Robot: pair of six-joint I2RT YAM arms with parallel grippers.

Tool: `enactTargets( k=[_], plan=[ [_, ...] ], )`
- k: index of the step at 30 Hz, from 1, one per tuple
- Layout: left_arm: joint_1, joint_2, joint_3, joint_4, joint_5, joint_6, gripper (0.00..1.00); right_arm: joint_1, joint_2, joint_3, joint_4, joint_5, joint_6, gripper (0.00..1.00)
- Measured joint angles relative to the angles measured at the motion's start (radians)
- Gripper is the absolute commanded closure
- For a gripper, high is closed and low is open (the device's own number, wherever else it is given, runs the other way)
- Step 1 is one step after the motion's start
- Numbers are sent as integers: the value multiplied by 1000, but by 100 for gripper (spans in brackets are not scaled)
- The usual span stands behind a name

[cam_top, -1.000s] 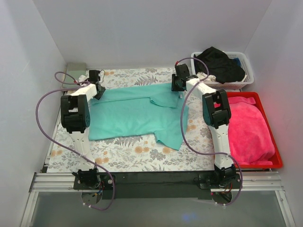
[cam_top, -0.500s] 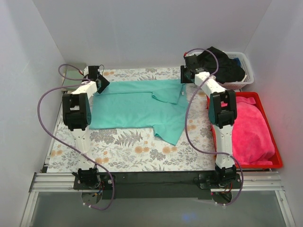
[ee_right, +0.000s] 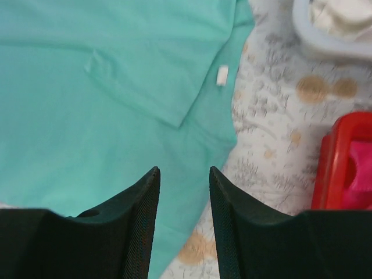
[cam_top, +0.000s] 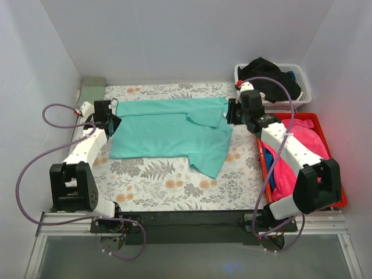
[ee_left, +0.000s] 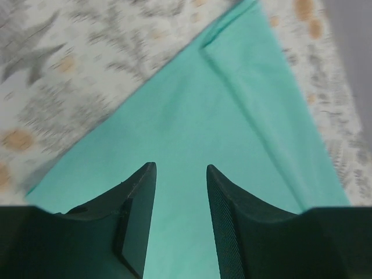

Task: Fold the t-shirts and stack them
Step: Grap the side of the flattened tshirt closest away from the robot with both arms

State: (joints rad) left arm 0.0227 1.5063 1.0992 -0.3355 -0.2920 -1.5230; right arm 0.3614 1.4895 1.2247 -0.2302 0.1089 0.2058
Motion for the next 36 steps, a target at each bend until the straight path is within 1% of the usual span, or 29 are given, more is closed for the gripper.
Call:
enactTargets(
  k=[2,7,10,13,18,25,28,31,32,33,34,35,36],
  plan=[
    [-2,-70,-110,-43,-43,-69,65,30,-57,-122,-6,4,12,55],
    [-23,-235,-357,-137,-126,-233,66,80,-178,-324,-25,0,63,55],
    [-40,-265,-396,-174,-160,-293,65,104,-246,-400,-16,0,99,55],
    [-40,-249,-400,-189,-188,-335,64,139,-277,-458,6,0,122,55],
    [-40,-155,-399,-185,-222,-369,62,180,-256,-507,24,0,140,56],
    [-38,-84,-399,-151,-237,-369,61,183,-229,-521,29,1,145,56],
    [-33,-66,-399,-131,-251,-369,65,184,-217,-521,33,0,148,57],
    [-22,-55,-399,-112,-264,-367,75,190,-204,-523,37,0,154,57],
    [-11,-52,-399,-105,-265,-365,80,194,-202,-529,44,-1,156,57],
    [0,-48,-399,-98,-267,-363,87,201,-202,-537,49,-1,158,56],
    [10,-44,-400,-92,-268,-361,93,209,-202,-547,50,-3,161,54],
    [17,-41,-401,-83,-269,-359,98,220,-203,-557,53,-6,164,53],
    [23,-39,-404,-75,-269,-358,100,232,-203,-568,56,-7,167,52]
  ],
)
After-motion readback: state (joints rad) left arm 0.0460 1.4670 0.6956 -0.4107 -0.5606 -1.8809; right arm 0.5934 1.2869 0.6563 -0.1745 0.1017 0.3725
